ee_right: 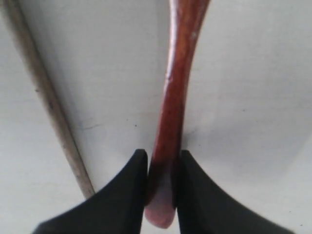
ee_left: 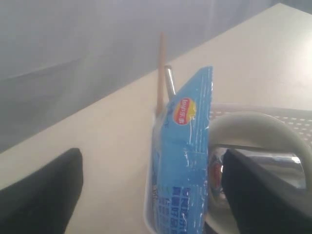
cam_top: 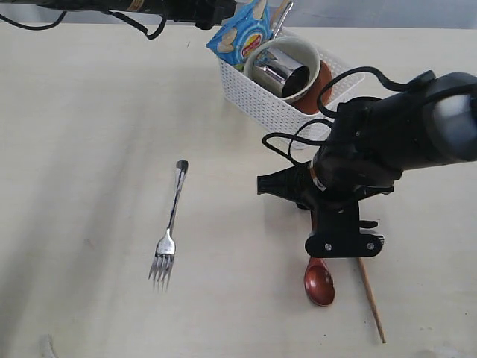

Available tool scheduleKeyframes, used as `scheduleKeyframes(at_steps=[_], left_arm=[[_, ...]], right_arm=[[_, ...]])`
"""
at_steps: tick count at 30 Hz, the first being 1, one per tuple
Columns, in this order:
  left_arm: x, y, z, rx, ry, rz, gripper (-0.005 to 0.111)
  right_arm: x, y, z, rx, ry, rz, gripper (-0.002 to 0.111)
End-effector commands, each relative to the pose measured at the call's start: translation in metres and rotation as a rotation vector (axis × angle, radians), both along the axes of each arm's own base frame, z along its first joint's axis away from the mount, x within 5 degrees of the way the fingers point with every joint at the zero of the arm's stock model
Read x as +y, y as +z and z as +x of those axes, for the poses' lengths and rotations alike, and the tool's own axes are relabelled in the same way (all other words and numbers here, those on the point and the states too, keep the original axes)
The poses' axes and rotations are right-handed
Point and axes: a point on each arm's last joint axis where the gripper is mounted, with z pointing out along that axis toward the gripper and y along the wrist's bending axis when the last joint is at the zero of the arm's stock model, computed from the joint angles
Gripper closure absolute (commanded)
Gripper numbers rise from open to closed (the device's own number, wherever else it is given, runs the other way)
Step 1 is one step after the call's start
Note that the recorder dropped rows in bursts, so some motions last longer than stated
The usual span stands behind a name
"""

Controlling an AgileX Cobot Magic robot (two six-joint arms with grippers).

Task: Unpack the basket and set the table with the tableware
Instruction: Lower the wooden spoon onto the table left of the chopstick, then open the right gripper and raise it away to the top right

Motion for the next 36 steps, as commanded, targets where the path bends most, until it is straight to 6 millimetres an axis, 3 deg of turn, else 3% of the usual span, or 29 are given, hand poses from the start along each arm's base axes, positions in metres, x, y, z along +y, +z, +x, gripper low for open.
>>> scheduleKeyframes(at_steps=[1, 4, 10, 15, 17, 22, 26, 28, 31, 36], left_arm=[[0.001, 0.001, 0.001, 0.002, 0.011, -0.010, 0.034], [0.001, 0.001, 0.001, 0.002, 0.011, -0.010, 0.034], [0.001, 0.001, 0.001, 0.002, 0.011, -0.010, 0.034], [0.001, 0.001, 0.001, 0.002, 0.011, -0.010, 0.034], [0.001, 0.001, 0.001, 0.001, 0.010, -0.009, 0.034], [0.001, 0.001, 0.001, 0.001, 0.010, -0.009, 0.034], [0.001, 0.002, 0.001, -0.001, 0.010, -0.009, 0.034], [0.001, 0.002, 0.001, -0.001, 0.010, -0.009, 0.034], [0.001, 0.002, 0.001, -0.001, 0.010, -0.009, 0.034], [0.001, 0.002, 0.001, -0.001, 0.010, -0.009, 0.034]], right_arm=[[-0.002, -0.002, -0.001, 0.009, -0.003, -0.025, 0.108], [-0.003, -0.002, -0.002, 0.012, -0.015, -0.033, 0.105], [-0.002, -0.002, -0.001, 0.010, -0.022, -0.021, 0.075], [0.000, -0.001, 0.000, -0.004, -0.003, -0.007, 0.068], [0.000, 0.007, 0.001, -0.040, 0.004, 0.009, 0.068], [0.004, 0.054, 0.006, -0.186, 0.040, 0.123, 0.068], [0.018, 0.086, 0.029, -0.286, -0.015, 0.274, 0.068], [0.026, 0.108, 0.042, -0.334, -0.103, 0.403, 0.068], [0.027, 0.141, 0.064, -0.339, -0.457, 0.688, 0.069], [0.009, 0.160, 0.085, -0.297, -0.861, 0.963, 0.069]])
